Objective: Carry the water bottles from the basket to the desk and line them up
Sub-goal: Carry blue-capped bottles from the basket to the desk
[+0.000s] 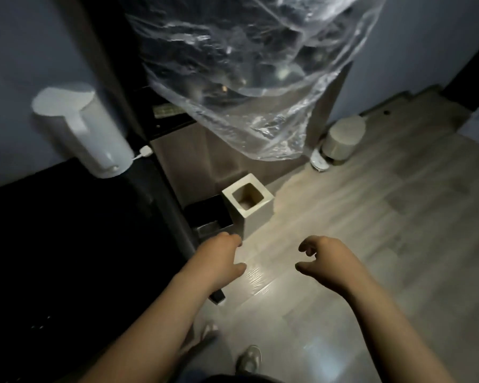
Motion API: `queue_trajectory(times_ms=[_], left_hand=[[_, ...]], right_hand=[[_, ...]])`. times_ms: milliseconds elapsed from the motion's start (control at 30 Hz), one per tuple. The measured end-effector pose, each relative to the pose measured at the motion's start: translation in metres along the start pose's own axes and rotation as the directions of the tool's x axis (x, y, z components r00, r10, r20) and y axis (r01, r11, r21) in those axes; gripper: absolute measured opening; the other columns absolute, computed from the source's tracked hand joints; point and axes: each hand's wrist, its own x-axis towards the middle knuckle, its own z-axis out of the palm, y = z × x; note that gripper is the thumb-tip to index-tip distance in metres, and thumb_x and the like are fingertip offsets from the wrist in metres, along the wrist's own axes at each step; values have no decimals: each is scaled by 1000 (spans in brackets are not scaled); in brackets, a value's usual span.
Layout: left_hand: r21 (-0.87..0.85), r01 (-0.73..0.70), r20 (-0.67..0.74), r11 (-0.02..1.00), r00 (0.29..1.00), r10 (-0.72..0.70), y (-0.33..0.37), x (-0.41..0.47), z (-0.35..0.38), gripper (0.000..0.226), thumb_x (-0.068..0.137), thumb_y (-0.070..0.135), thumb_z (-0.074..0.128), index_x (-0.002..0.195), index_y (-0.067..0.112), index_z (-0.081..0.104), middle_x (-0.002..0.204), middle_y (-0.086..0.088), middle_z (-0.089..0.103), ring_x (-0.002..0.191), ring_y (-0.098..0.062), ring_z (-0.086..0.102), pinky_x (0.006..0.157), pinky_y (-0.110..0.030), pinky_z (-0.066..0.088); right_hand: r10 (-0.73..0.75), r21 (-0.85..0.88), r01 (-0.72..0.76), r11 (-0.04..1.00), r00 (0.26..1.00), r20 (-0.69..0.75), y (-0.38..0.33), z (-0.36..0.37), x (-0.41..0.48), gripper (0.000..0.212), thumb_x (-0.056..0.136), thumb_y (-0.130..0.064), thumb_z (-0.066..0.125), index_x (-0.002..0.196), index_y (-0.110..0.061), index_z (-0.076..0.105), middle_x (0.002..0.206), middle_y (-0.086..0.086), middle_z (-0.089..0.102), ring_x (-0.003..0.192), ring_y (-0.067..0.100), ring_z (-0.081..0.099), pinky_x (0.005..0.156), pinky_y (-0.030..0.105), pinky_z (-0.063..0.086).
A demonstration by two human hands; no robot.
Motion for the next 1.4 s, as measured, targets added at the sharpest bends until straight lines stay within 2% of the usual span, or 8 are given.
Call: queue_trajectory(times_ms=[200,400,533,667,967,1133,1300,1400], left_hand=[[89,-174,115,981,980,164,71,66,10,49,84,37,63,128,20,51,125,-1,55,109,-18,56,85,-26,46],[128,-340,231,932,924,306,146,153,15,51,85,34,61,132,19,48,129,-2,53,115,-20,54,95,-31,45],[159,-413,278,897,890,361,189,217,8,49,85,33,61,130,20,49,128,-2,53,114,-21,54,91,-28,43],[191,-463,339,866,859,385,230,276,-1,50,85,34,61,130,20,49,128,-2,54,113,-23,55,92,-30,44],[207,-564,447,799,781,436,338,386,8,49,84,33,61,130,18,50,128,-3,54,113,-23,55,94,-30,45],[215,-570,439,793,782,443,414,445,24,49,85,31,61,130,17,50,127,-4,55,112,-22,56,93,-29,45],[211,-552,435,806,792,429,487,489,32,49,85,33,62,130,17,50,128,-3,55,112,-23,56,93,-29,44],[203,-549,422,810,796,434,530,521,37,49,85,34,62,129,17,50,127,-4,55,112,-23,56,91,-28,43]], right_hand=[[197,126,-190,974,979,-45,73,-26,0,39,77,-27,66,116,-23,62,111,-4,64,98,13,60,80,27,50],[344,194,-326,925,937,-66,132,-63,34,40,79,-28,66,118,-22,61,113,-3,63,101,15,60,77,25,48],[422,233,-399,887,905,-56,159,-97,72,39,79,-27,66,117,-22,61,112,-2,63,97,16,61,80,28,51],[480,263,-450,853,876,-58,181,-130,109,39,80,-26,66,118,-20,60,114,-1,62,102,17,59,84,29,50],[553,334,-509,793,832,-46,268,-198,172,42,81,-25,67,121,-19,58,118,2,61,103,19,59,85,28,50],[555,359,-518,777,832,0,347,-245,215,41,82,-25,67,121,-18,58,116,2,61,103,18,58,90,30,50],[529,352,-489,798,848,-20,412,-297,243,35,80,-29,67,113,-19,58,105,0,57,89,15,54,73,22,41],[503,350,-455,819,862,-57,450,-329,263,33,81,-27,69,110,-16,60,99,-2,57,83,14,53,70,21,38]])
